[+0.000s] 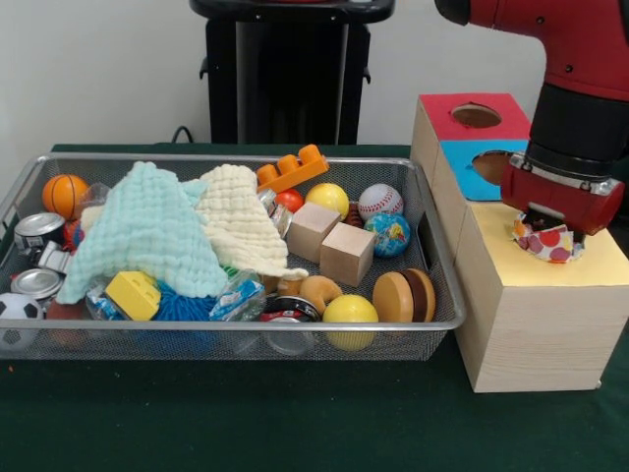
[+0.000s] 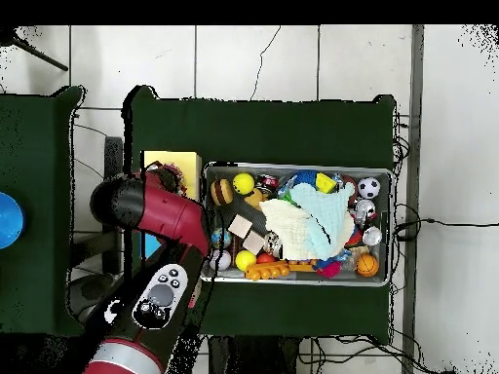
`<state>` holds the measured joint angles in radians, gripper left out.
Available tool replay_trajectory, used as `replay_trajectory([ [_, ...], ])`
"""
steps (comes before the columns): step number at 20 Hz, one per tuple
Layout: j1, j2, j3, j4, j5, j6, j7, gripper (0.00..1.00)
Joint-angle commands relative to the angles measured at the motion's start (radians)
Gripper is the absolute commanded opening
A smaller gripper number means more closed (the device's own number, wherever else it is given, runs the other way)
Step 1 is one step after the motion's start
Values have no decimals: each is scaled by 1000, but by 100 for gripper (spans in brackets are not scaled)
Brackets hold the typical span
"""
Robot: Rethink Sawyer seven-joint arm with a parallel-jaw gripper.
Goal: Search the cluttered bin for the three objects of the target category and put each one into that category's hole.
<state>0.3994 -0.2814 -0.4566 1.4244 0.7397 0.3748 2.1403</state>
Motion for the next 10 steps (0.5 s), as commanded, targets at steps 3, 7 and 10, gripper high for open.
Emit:
replay_trajectory([
  [3, 19, 65, -102, -118, -63, 323, 322, 100],
  [7, 20, 62, -102, -118, -59, 330, 318, 100],
  [10, 25, 45, -101, -113, -56, 351, 312, 100],
])
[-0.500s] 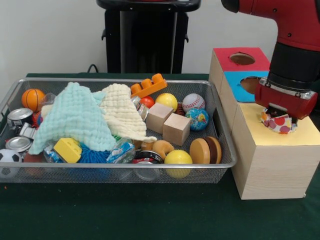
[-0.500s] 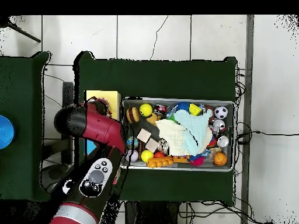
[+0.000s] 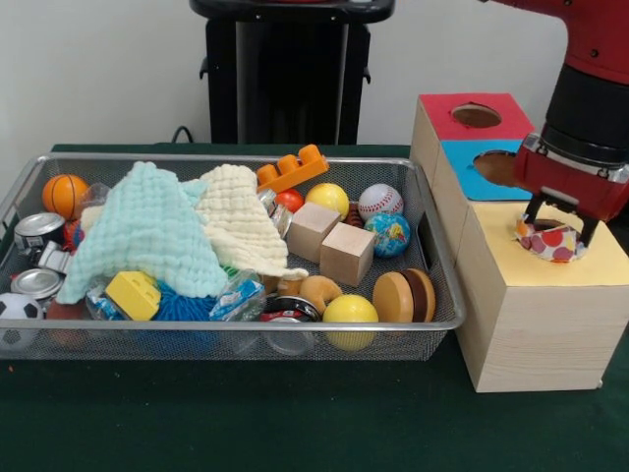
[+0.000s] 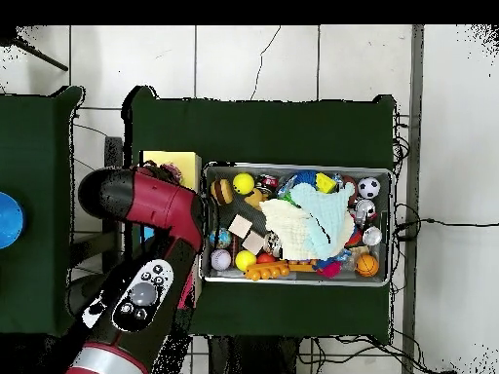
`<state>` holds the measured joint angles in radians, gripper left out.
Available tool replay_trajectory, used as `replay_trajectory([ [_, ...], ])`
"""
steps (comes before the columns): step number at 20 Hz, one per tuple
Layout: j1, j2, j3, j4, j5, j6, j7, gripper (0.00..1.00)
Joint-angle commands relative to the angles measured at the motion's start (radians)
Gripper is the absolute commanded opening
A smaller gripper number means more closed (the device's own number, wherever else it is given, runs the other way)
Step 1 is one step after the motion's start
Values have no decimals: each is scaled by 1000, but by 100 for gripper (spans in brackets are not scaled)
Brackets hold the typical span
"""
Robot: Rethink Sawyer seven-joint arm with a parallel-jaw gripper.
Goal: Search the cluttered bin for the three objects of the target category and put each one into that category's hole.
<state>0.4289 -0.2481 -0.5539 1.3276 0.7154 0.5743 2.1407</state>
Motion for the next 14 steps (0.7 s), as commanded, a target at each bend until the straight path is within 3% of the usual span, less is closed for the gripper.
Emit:
replay_trajectory([
  [1, -6, 3, 1, -11, -30, 154, 307, 100],
  [14, -8, -132, -32, 4, -65, 348, 263, 100],
])
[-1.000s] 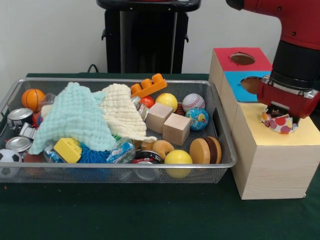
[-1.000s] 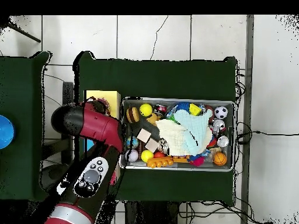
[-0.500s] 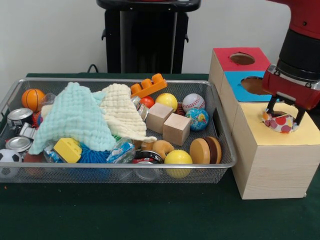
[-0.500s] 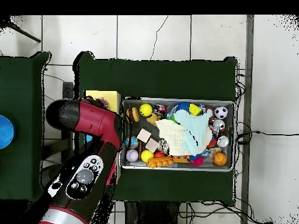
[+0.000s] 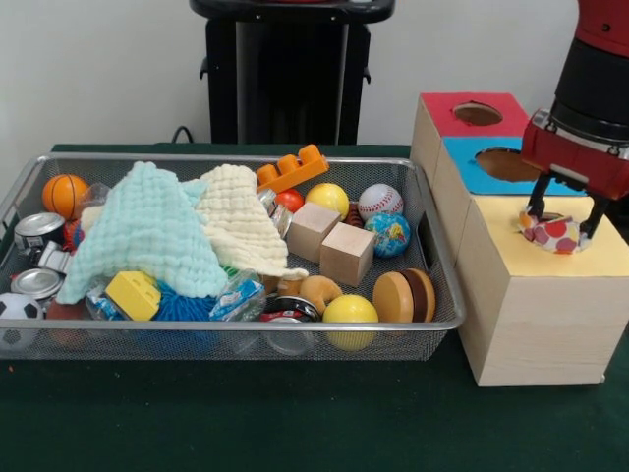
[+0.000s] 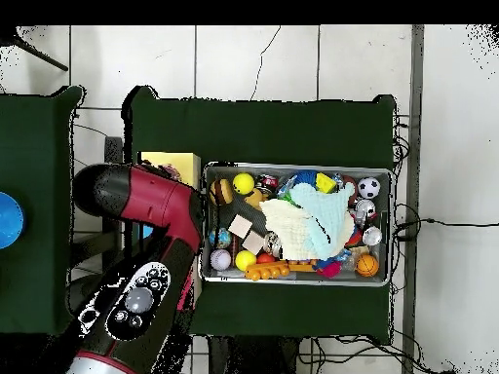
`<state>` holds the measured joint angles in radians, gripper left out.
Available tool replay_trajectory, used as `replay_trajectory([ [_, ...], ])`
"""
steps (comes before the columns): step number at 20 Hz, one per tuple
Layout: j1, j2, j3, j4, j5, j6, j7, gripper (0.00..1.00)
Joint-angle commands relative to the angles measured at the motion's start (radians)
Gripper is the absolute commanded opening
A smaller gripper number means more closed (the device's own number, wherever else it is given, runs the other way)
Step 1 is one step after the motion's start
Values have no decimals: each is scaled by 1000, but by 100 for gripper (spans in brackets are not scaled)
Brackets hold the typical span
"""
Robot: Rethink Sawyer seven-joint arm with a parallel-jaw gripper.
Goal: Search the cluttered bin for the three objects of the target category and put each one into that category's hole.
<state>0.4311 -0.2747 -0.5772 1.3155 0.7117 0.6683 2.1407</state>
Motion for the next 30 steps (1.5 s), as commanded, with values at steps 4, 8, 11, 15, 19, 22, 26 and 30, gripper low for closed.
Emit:
replay_trajectory([
  [4, -12, -144, -23, 10, -84, 334, 252, 100],
  [8, -15, -165, -24, 6, -101, 375, 252, 100],
  [11, -18, -177, -23, 9, -108, 383, 248, 100],
  [15, -23, -173, -14, 17, -106, 353, 237, 100],
  [19, -25, -173, -10, 20, -107, 348, 233, 100],
  [22, -28, -176, -5, 23, -107, 350, 225, 100],
  [26, -51, -149, 39, 43, -91, 236, 173, 100],
  [30, -45, -153, 43, 52, -90, 243, 173, 100],
])
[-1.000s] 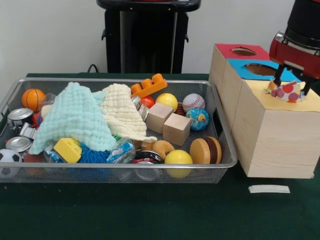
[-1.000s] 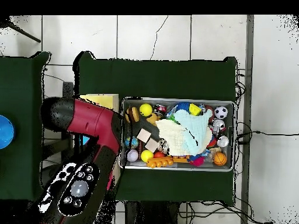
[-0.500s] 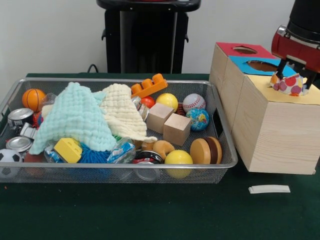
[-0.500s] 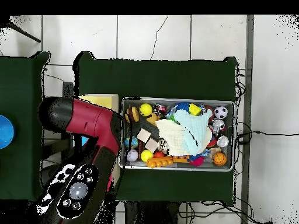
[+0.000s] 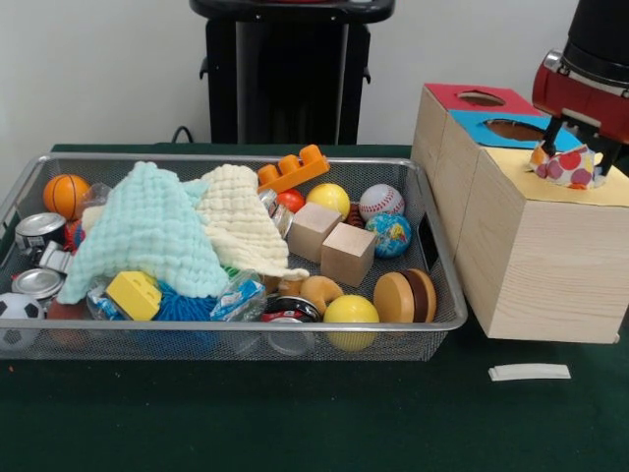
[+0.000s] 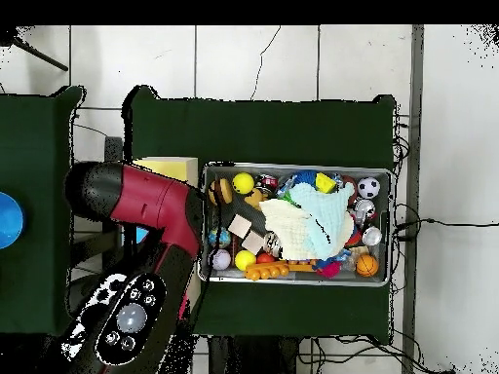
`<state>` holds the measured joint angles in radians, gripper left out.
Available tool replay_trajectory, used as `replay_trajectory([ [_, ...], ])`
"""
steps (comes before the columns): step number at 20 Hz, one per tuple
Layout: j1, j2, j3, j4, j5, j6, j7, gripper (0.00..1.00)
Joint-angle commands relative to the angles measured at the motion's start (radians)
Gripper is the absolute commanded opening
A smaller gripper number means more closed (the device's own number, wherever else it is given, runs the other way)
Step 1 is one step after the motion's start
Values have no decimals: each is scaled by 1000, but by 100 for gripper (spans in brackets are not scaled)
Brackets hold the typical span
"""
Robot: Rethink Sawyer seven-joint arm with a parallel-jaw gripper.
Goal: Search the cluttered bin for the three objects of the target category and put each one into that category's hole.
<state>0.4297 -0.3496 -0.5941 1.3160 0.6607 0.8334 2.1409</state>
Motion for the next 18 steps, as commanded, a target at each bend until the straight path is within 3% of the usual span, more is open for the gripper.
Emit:
replay_trajectory([
  [1, -57, -60, 88, 56, -26, 23, 153, 100],
  [3, -60, -48, 89, 58, -29, -2, 152, 100],
  [6, -39, -110, 40, 61, -62, 137, 171, 100],
  [14, -41, -169, 4, 37, -98, 296, 169, 100],
  [18, -50, -187, -8, 30, -129, 328, 137, 100],
])
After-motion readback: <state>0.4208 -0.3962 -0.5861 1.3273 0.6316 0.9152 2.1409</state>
